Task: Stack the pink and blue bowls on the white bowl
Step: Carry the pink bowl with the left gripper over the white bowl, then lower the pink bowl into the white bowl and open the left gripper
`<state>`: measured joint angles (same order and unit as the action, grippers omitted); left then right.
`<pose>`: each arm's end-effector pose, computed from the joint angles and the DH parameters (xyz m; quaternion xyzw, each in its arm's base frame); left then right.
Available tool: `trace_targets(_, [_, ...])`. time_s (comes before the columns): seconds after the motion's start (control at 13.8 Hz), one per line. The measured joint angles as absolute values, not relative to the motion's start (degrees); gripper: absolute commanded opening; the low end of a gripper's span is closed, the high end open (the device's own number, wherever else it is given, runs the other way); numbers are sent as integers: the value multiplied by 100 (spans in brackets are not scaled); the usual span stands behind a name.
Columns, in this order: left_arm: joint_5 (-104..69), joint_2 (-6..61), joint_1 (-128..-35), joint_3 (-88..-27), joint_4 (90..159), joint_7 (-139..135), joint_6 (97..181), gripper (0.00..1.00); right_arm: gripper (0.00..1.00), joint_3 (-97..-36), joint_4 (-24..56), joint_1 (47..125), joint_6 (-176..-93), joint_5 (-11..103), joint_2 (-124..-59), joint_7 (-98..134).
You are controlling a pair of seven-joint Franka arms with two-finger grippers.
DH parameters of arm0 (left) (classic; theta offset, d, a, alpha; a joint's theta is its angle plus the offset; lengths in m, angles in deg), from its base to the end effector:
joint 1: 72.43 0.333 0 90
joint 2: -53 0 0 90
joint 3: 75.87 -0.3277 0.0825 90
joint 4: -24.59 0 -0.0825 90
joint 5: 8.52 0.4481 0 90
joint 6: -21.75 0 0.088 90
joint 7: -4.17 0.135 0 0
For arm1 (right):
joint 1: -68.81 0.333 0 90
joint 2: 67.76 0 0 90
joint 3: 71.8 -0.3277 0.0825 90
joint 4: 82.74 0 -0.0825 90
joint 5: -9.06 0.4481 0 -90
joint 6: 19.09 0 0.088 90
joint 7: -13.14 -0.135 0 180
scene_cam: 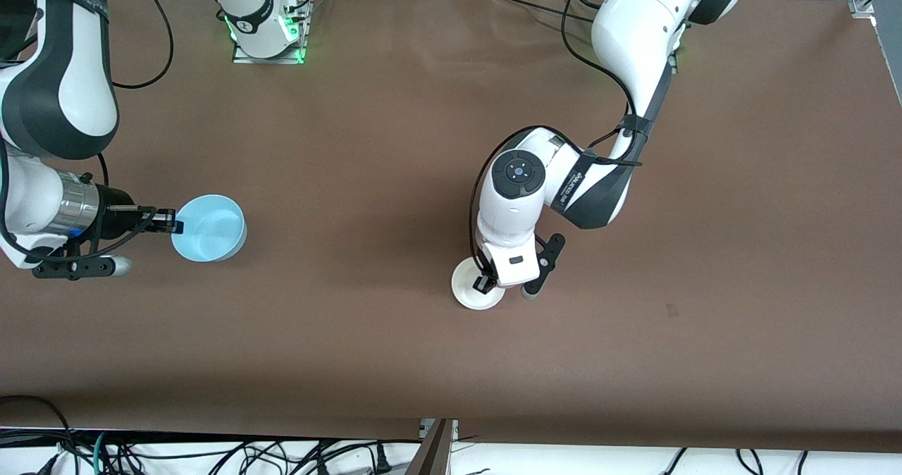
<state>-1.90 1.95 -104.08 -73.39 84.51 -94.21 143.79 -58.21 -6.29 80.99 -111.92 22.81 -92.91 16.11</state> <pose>0.7287 -0.4700 0.2765 0.8509 0.5152 0.0716 0.0741 0.7355 0.0405 0.4464 -0.9951 -0.0065 0.0678 0.0711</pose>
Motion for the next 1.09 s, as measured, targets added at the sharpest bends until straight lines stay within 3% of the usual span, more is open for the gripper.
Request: trace_targets(1.09, [-190, -113, -10759, -7637, 8413, -10595, 14880, 0, 0, -5819, -629, 8098, -11188, 2281, -9291, 1612])
